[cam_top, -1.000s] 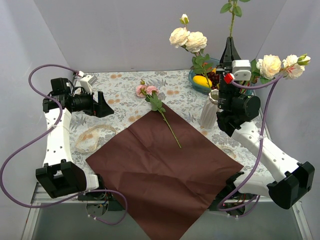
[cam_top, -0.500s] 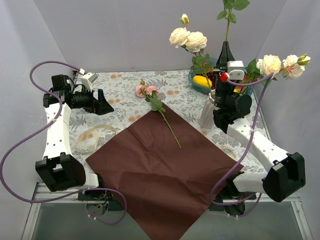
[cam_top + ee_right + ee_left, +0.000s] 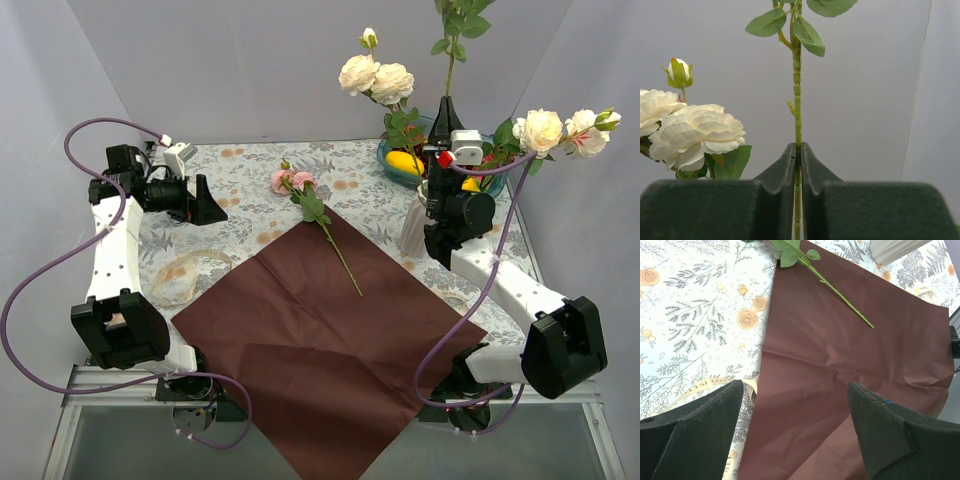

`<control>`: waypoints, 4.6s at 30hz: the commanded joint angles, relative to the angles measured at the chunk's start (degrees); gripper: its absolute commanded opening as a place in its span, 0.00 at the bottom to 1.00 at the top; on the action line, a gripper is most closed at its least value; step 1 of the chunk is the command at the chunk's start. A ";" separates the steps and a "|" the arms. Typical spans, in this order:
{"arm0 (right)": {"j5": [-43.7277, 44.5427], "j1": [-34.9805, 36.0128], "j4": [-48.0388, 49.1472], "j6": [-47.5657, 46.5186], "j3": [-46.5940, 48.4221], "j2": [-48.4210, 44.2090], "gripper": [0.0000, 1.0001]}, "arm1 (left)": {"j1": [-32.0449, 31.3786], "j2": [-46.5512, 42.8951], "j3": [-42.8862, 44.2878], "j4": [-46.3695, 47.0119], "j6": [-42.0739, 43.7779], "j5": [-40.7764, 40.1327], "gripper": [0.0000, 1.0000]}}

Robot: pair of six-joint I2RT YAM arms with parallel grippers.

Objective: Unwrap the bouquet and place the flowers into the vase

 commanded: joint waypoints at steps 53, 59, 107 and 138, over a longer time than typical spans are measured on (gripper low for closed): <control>-11.04 15.64 -81.59 29.48 31.73 39.24 0.82 | 0.28 -1.86 0.34 -0.54 1.50 2.39 0.86; -11.84 14.58 -82.55 30.19 31.72 42.59 0.83 | 0.19 -2.21 -0.27 -0.89 2.73 1.51 0.86; -6.22 21.78 -87.93 13.61 57.39 18.53 0.01 | 0.19 -6.08 -1.50 -2.91 1.50 2.65 0.86; 7.68 8.35 -11.98 -5.77 2.02 -14.89 0.01 | 0.19 -4.58 -0.10 -5.55 4.49 5.82 0.85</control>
